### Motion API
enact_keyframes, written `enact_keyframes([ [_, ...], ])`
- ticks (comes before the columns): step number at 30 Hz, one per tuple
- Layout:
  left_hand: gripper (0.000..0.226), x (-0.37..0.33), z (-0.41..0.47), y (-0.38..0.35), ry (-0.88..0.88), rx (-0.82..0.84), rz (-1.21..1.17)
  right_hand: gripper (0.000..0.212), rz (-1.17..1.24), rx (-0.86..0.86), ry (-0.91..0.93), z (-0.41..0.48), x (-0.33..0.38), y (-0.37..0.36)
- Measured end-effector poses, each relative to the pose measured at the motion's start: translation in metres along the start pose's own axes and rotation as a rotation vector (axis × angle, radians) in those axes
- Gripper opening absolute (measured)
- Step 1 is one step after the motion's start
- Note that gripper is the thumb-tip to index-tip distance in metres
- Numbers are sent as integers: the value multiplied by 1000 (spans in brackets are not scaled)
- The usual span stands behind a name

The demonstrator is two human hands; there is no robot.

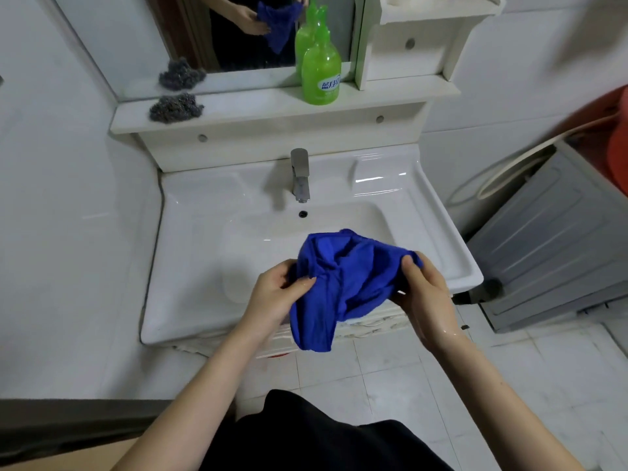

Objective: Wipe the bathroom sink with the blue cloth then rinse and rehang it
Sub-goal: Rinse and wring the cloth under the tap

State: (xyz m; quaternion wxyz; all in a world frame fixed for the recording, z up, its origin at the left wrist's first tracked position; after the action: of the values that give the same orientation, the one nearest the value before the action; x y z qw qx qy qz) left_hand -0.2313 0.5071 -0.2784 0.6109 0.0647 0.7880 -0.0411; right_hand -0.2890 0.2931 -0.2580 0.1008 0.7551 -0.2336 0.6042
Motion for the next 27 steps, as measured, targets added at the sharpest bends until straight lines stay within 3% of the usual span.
enact_keyframes([
  [2,12,-3,5,2,-74,-6,92,26,-67,-42,78,2,4,10],
  [5,40,-14,7,-2,-162,92,273,25,-106,-135,161,5,3,24],
  [12,53,-49,-9,-28,-205,363,325,28,273,-402,16,14,9,62],
  [17,19,-65,-16,-53,-471,463,578,24,317,-507,31,9,26,93],
  [19,20,-67,-15,-66,-581,511,645,24,322,-492,63,2,33,101],
  [21,27,-68,-14,-79,-556,596,633,24,339,-504,80,-5,39,109],
  [25,22,-73,-9,-90,-288,792,469,21,335,-532,101,-18,44,126],
  [27,13,-72,-4,-94,-267,748,435,22,369,-511,114,-23,46,135],
])
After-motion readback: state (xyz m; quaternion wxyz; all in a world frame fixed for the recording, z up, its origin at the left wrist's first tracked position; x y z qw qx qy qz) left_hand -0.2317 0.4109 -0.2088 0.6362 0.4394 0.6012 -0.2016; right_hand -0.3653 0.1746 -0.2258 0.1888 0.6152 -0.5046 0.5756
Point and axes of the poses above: each hand's wrist, its own z-axis towards the middle knuckle, its own y-axis out of the back of the hand, x = y × z, the point moved 1 cm from there along z, towards the middle knuckle, and after that the axes turned 7 degrees about -x, right-handed, at the moved point
